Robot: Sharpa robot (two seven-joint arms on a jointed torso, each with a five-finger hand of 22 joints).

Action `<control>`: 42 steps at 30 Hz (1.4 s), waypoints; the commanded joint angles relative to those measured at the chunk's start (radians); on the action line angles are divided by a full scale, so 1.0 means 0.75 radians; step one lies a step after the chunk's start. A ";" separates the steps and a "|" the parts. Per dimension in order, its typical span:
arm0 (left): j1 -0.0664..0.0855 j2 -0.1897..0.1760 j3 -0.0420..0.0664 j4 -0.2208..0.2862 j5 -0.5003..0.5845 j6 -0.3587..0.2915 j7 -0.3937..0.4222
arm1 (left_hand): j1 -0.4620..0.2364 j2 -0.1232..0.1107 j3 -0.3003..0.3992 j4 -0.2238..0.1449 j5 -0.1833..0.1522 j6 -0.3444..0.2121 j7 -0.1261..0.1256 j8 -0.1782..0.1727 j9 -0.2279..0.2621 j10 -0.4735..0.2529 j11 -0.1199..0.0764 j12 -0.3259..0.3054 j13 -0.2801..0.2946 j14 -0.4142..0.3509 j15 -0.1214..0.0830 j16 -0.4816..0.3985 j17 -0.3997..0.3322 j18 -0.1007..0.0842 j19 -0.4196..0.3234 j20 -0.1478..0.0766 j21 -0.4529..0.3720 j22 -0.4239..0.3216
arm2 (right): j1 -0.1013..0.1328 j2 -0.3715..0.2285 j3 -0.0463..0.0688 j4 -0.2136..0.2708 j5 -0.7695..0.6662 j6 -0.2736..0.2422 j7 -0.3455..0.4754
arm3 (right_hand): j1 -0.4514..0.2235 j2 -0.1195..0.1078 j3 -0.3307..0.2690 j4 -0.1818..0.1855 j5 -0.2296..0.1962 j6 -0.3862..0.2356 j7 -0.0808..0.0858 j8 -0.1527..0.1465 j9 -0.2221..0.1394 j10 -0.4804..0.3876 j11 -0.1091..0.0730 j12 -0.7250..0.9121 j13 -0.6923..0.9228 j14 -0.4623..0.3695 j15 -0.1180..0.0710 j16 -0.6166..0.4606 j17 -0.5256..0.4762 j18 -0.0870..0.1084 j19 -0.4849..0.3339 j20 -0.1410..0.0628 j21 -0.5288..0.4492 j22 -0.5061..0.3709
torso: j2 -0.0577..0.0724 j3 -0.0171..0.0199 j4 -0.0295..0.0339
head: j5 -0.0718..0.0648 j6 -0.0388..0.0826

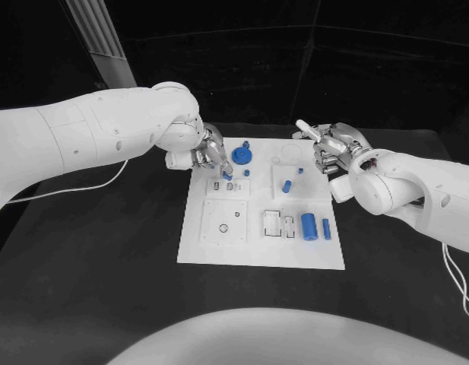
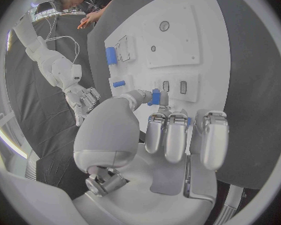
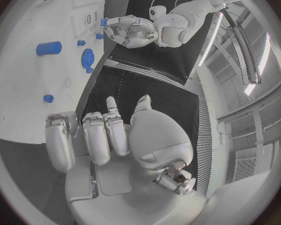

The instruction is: Assemble the parts on the task board

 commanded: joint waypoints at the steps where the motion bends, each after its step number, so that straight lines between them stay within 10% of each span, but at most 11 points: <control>1: -0.002 0.004 0.000 -0.006 0.081 0.032 -0.054 | -0.018 -0.002 0.027 -0.012 -0.008 0.001 -0.004 0.006 -0.003 0.136 0.001 0.003 0.350 0.136 -0.002 0.004 0.351 -0.009 0.135 -0.002 0.005 0.351 | 0.002 0.000 0.001 0.002 -0.002 0.001 0.008 | 0.012 0.002 0.004 0.002 0.006 -0.007 0.061 0.008 -0.001 0.139 -0.002 0.003 0.351 0.143 -0.004 0.003 0.351 -0.010 0.138 -0.006 0.004 0.351 | 0.000 0.0000 -0.0006 | 0.002 0.000; 21: -0.014 0.030 0.000 -0.034 0.090 0.019 -0.131 | -0.015 -0.020 -0.010 -0.109 -0.125 0.041 -0.026 0.044 0.023 0.136 -0.016 0.003 0.350 0.136 -0.014 0.004 0.351 -0.009 0.135 -0.009 0.005 0.351 | 0.002 -0.002 0.001 0.005 -0.002 -0.002 0.008 | 0.014 0.003 0.005 0.002 0.006 -0.007 0.061 0.008 -0.002 0.139 -0.002 0.003 0.351 0.143 -0.004 0.003 0.351 -0.010 0.138 -0.006 0.004 0.351 | 0.001 -0.0002 0.0001 | 0.004 0.000; 42: -0.020 0.035 0.000 -0.036 0.091 -0.018 -0.116 | 0.003 -0.007 -0.095 -0.106 -0.206 0.074 -0.045 0.022 0.014 0.136 -0.034 0.003 0.350 0.136 -0.030 0.004 0.351 -0.009 0.135 -0.024 0.005 0.351 | 0.002 -0.004 0.001 0.007 -0.002 -0.003 0.008 | 0.014 0.003 0.005 0.002 0.006 -0.007 0.061 0.008 -0.002 0.139 -0.002 0.003 0.351 0.143 -0.004 0.003 0.351 -0.010 0.138 -0.006 0.004 0.351 | 0.000 -0.0005 0.0003 | 0.003 0.000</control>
